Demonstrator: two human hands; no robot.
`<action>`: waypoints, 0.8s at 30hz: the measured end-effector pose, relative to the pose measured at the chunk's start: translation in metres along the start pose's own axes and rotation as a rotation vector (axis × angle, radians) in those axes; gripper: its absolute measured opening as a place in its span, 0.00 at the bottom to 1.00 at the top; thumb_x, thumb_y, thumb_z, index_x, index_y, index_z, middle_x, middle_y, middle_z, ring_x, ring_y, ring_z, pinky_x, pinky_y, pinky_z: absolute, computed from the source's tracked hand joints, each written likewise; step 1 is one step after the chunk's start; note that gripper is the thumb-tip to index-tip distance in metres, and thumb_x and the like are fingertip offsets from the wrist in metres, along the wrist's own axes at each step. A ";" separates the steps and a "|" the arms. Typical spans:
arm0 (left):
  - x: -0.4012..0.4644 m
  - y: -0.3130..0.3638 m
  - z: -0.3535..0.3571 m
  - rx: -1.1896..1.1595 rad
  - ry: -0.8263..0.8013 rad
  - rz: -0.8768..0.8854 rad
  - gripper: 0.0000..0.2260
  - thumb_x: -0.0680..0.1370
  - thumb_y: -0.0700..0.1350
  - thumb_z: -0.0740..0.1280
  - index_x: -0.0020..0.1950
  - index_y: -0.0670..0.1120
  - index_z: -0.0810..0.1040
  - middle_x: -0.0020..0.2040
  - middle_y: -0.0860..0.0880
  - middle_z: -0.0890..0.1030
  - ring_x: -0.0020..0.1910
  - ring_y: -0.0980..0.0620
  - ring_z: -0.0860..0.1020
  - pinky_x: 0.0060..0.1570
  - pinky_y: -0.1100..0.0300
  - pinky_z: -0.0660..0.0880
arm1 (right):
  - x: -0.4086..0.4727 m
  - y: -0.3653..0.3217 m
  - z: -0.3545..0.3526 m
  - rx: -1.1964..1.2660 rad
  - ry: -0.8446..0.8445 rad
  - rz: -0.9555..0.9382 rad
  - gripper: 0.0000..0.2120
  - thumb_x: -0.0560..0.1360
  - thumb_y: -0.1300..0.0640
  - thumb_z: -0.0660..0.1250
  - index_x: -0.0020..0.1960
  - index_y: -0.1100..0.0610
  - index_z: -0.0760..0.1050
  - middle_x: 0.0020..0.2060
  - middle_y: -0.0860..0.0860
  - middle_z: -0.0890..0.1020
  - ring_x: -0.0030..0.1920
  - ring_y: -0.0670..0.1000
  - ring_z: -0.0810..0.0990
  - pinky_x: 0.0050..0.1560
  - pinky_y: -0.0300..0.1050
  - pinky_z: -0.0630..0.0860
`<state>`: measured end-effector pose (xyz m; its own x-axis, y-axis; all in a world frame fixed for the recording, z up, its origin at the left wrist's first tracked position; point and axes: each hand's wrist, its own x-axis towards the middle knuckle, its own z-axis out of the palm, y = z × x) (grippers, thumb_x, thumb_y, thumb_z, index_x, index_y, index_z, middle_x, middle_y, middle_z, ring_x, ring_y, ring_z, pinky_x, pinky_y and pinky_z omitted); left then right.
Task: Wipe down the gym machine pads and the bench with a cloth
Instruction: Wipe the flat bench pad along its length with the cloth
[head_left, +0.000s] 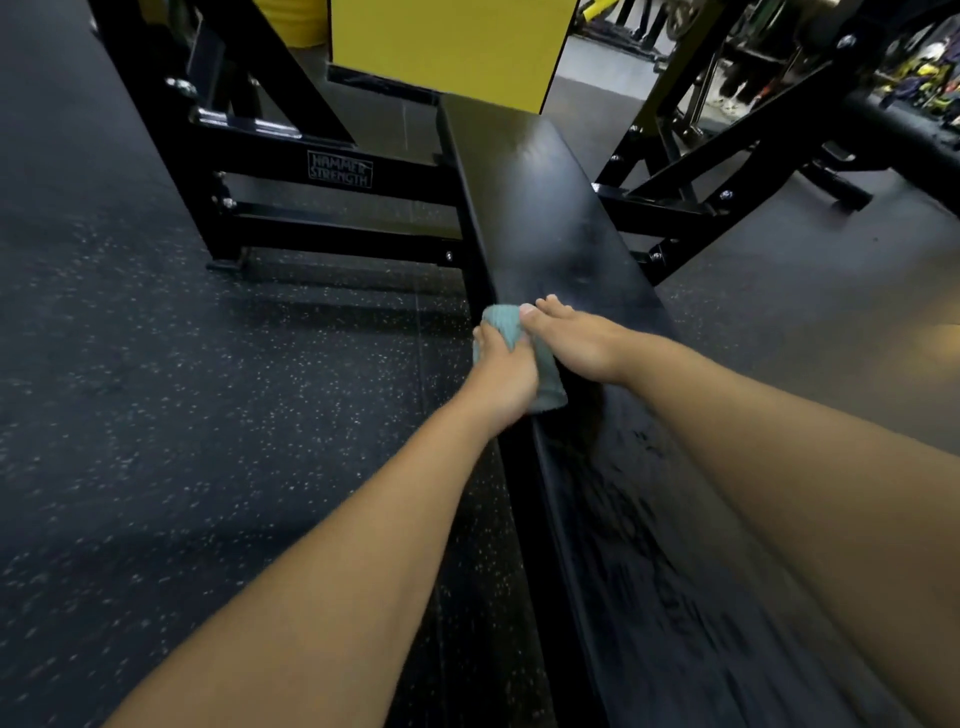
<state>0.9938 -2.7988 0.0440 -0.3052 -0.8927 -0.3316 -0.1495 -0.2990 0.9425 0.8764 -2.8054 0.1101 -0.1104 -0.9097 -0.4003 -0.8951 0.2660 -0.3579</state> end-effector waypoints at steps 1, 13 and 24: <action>0.009 0.004 -0.003 -0.043 0.016 -0.006 0.33 0.86 0.59 0.53 0.85 0.52 0.40 0.85 0.45 0.52 0.80 0.41 0.61 0.68 0.47 0.74 | -0.003 -0.001 0.000 -0.015 -0.007 0.006 0.34 0.84 0.33 0.48 0.85 0.49 0.50 0.83 0.44 0.47 0.83 0.48 0.44 0.82 0.53 0.42; -0.045 -0.026 0.011 0.075 -0.029 0.088 0.30 0.88 0.55 0.49 0.83 0.54 0.34 0.85 0.53 0.40 0.84 0.47 0.49 0.82 0.49 0.49 | -0.006 -0.001 0.015 -0.026 -0.012 -0.003 0.34 0.85 0.37 0.48 0.85 0.53 0.45 0.84 0.46 0.42 0.83 0.49 0.39 0.80 0.52 0.40; -0.040 -0.020 0.008 0.038 -0.004 0.082 0.30 0.87 0.54 0.51 0.84 0.53 0.37 0.84 0.53 0.39 0.84 0.51 0.44 0.82 0.51 0.45 | -0.009 0.004 0.029 -0.028 0.087 -0.073 0.30 0.87 0.44 0.48 0.85 0.54 0.47 0.84 0.49 0.44 0.83 0.50 0.40 0.80 0.50 0.39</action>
<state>1.0014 -2.7545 0.0377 -0.3213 -0.9124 -0.2537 -0.1594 -0.2119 0.9642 0.8859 -2.7866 0.0880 -0.0802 -0.9508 -0.2991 -0.9136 0.1901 -0.3594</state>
